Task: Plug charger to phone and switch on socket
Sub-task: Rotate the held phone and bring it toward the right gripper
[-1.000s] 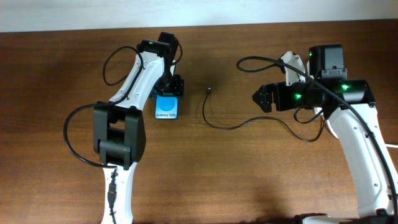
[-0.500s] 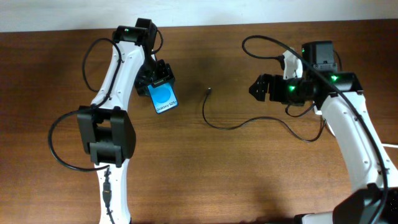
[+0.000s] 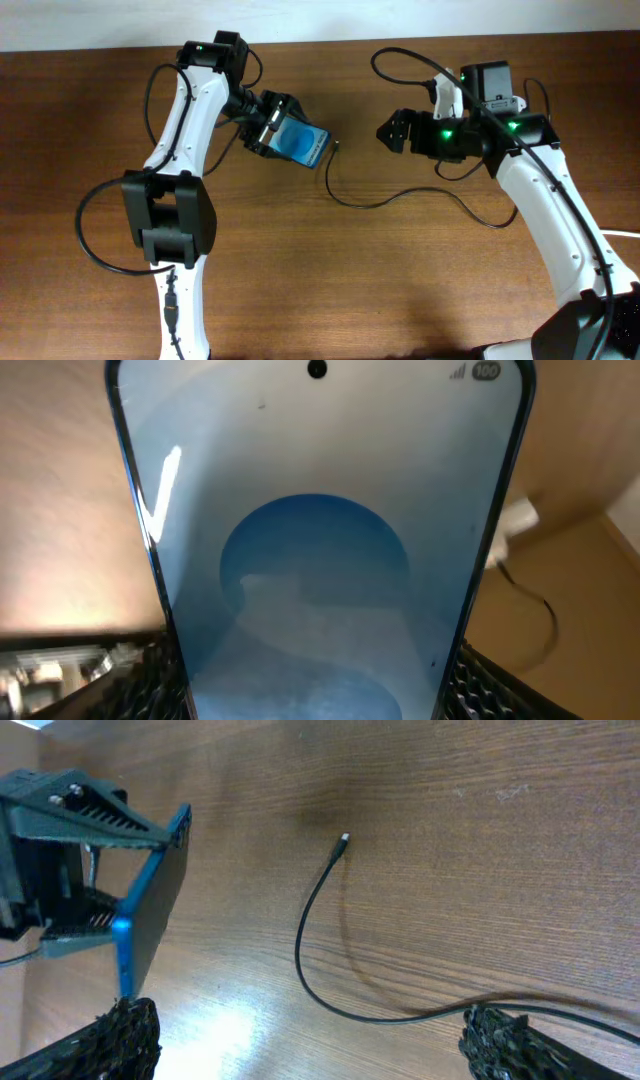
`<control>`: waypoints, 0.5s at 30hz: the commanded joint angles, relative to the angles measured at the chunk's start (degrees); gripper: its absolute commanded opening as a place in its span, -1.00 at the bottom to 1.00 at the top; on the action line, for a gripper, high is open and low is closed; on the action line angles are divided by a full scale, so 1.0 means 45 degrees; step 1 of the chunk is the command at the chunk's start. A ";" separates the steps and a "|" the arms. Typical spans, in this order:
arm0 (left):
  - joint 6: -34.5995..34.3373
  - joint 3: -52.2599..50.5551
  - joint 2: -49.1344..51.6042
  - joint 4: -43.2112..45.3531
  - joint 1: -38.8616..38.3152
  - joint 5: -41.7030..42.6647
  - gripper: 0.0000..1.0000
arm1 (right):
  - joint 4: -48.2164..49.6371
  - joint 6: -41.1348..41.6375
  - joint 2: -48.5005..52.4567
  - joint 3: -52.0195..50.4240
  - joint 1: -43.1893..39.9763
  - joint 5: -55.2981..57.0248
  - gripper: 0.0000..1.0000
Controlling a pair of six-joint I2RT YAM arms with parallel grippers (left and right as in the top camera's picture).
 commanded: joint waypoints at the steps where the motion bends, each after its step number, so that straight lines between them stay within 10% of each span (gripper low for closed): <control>1: -0.0296 0.0374 -0.0078 -0.0359 0.0073 0.3871 -1.00 | 0.0078 0.0092 0.0092 0.0243 0.0053 0.0155 0.99; 5: -0.0233 0.0374 -0.0078 -0.0350 0.0078 0.6970 -1.00 | 0.0039 0.0568 0.0112 0.0243 0.0044 0.1297 0.97; 15: 0.4303 0.0374 -0.0078 -0.1953 0.0078 0.7286 -1.00 | 0.0029 0.0797 0.0141 0.0243 0.0044 0.2229 0.97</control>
